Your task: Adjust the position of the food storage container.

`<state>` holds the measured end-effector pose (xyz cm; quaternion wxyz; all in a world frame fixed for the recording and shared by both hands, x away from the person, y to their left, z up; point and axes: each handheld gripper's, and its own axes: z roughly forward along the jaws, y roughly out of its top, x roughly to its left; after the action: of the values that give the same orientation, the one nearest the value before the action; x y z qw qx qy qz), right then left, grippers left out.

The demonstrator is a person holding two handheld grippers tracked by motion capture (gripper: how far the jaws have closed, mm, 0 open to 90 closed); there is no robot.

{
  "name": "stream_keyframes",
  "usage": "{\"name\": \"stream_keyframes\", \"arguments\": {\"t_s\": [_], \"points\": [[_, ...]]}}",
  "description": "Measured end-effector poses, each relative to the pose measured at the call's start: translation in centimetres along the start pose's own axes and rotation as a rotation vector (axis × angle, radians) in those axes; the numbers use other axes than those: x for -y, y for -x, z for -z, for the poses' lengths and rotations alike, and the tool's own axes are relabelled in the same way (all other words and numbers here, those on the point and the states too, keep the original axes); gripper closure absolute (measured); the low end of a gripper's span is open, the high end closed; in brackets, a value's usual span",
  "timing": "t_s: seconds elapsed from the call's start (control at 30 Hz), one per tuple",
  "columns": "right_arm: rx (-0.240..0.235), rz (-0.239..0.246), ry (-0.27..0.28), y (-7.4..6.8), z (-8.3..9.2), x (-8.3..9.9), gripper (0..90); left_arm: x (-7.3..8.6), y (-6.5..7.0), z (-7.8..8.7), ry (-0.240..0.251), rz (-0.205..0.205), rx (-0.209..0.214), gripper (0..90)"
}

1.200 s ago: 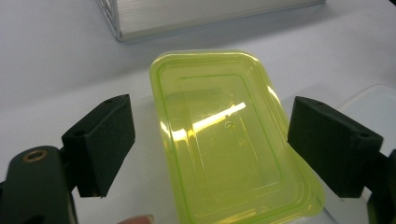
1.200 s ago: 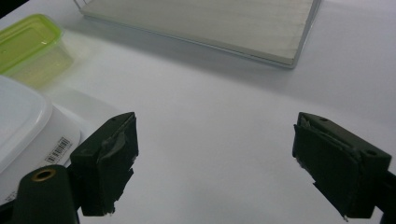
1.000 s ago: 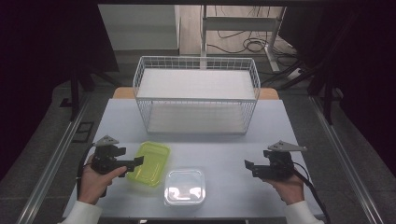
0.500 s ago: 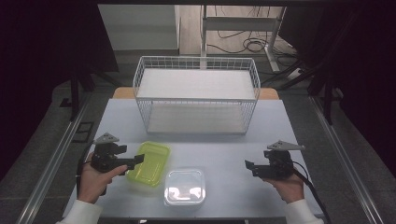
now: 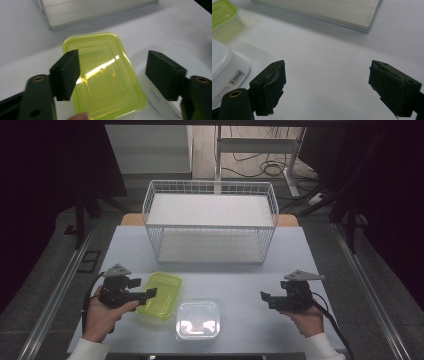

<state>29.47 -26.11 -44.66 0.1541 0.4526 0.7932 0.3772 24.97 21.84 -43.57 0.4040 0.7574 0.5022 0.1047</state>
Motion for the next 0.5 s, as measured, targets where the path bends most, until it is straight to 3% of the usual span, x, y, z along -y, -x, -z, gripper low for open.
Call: {"name": "stream_keyframes", "arguments": {"t_s": [0.03, 0.07, 0.1, 0.13, 0.27, 0.43, 0.5], "points": [[0.0, 0.0, 0.0, 0.0, 0.0, 0.0, 14.2, 0.0, 0.1, 0.0, -0.002, -0.005, 0.005, 32.1], [-0.002, 0.0, 0.0, 0.0, -0.1, -0.1, 14.2, 0.0, 0.2, -0.1, -0.004, -0.012, 0.014, 38.8], [-0.002, 0.001, -0.002, 0.1, -0.1, -0.1, 14.3, -0.1, 0.3, -0.1, -0.011, -0.027, 0.049, 42.5], [-0.002, 0.001, -0.002, 0.1, -0.1, -0.1, 14.3, -0.1, 0.3, -0.1, -0.011, -0.027, 0.049, 45.8], [-0.007, 0.002, -0.012, 0.0, -0.2, -0.1, 14.3, 0.0, 0.4, -0.7, -0.039, -0.036, 0.114, 52.9], [-0.041, -0.004, -0.03, -0.6, -0.3, -0.4, 14.2, 0.2, 1.5, -1.7, -0.089, -0.076, 0.145, 54.8], [-0.059, 0.035, -0.027, -1.8, 0.0, -1.0, 14.2, 0.3, 2.0, -2.2, -0.113, -0.095, 0.153, 57.1]]}}
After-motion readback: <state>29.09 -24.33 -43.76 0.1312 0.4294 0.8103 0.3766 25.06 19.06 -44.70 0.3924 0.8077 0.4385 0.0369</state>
